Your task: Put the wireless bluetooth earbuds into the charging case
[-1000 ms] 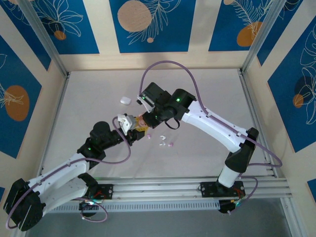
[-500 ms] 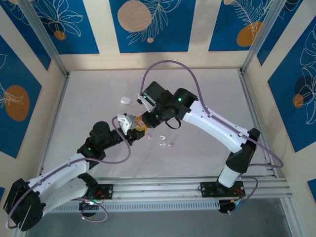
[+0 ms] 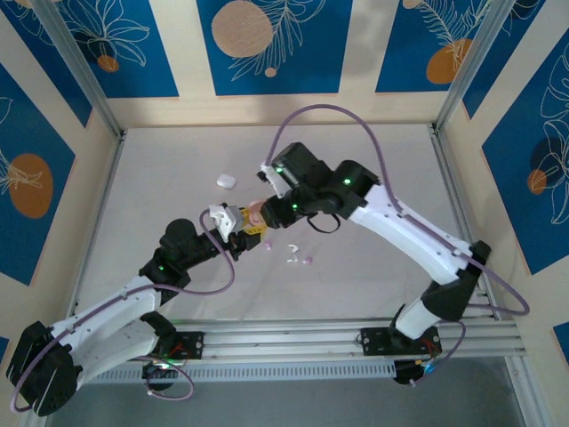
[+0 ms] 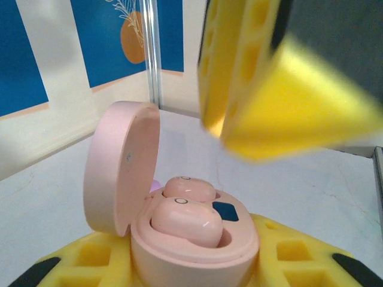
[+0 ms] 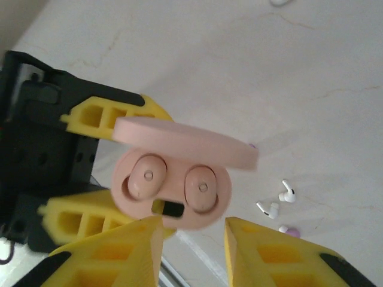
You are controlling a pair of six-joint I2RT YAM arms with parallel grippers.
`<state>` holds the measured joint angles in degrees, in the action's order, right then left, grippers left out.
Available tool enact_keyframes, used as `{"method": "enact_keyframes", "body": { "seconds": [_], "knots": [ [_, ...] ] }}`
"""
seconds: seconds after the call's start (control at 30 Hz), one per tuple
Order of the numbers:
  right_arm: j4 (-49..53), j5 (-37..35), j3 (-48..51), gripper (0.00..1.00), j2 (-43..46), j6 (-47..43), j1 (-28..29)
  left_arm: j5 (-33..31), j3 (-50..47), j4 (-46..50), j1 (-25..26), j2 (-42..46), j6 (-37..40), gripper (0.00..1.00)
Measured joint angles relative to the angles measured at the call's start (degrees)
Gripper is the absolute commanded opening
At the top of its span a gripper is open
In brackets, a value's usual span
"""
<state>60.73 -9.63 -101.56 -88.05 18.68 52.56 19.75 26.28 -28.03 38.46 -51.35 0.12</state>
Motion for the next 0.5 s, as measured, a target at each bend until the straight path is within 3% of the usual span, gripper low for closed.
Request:
{"method": "enact_keyframes", "body": {
  "seconds": [0.23,0.5],
  "knots": [
    [-7.52,11.74,4.72,0.44,7.69,6.75,-9.62,2.93,0.0,-1.92,0.0,0.0,0.44,0.35],
    [-9.42,22.18,3.41,0.46,-0.81,11.69,-13.64,5.77,0.0,-3.17,0.07,0.0,0.39,0.35]
  ]
}}
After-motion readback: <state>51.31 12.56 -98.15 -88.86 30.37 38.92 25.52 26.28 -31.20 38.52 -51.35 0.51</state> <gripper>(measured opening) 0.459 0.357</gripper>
